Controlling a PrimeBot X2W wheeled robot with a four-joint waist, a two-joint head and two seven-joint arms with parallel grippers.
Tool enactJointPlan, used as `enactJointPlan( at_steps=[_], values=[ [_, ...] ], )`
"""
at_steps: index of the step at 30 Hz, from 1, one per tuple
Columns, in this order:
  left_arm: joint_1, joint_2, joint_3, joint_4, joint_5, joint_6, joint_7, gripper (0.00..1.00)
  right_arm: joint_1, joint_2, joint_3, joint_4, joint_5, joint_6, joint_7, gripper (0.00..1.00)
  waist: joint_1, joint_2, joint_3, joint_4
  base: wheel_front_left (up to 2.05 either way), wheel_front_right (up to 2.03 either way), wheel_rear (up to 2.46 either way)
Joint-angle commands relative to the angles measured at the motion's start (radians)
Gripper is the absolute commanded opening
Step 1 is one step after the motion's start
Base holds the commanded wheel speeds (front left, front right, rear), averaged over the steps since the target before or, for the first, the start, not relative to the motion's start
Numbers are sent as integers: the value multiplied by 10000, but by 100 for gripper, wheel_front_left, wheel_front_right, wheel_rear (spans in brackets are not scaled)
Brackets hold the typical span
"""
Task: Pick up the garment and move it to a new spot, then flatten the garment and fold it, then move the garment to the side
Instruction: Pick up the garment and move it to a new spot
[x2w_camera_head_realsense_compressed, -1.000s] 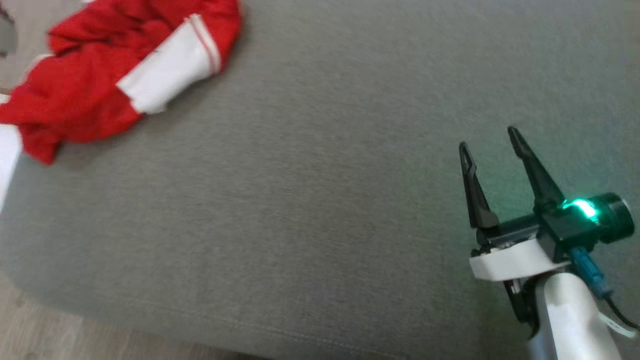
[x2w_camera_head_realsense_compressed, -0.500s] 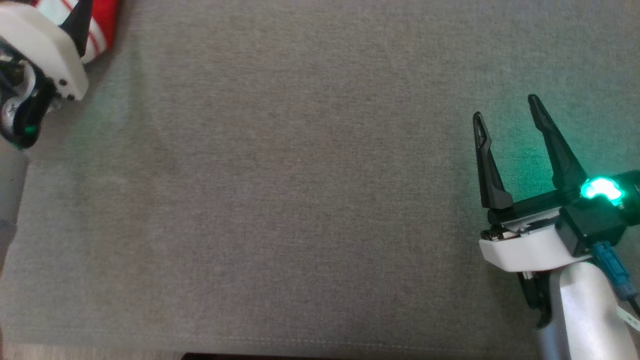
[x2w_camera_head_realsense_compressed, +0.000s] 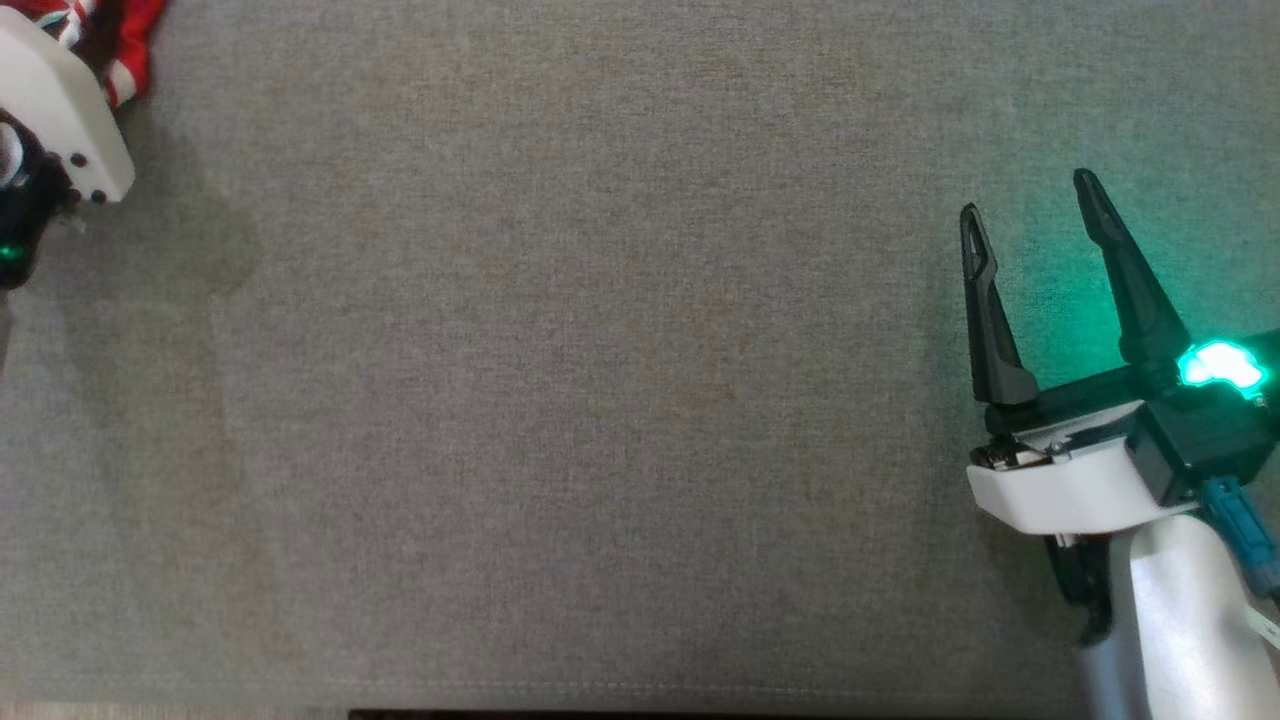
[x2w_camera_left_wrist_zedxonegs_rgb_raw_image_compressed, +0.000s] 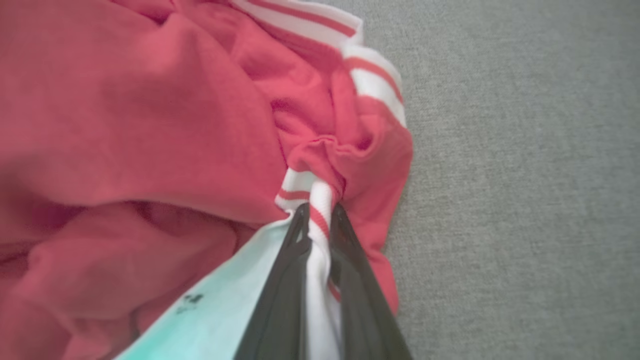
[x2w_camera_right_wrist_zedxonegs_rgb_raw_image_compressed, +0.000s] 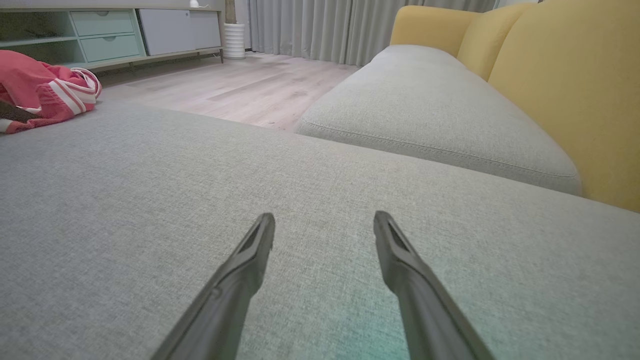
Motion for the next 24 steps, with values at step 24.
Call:
enactJointPlan(
  at_steps=[24],
  values=[
    [-1520,2044,-1840,-1446,283,16,-2064,0,246,-29,405,1580,1092,75,-782,100,0,0,-3696,-316,0,0,0]
  ],
)
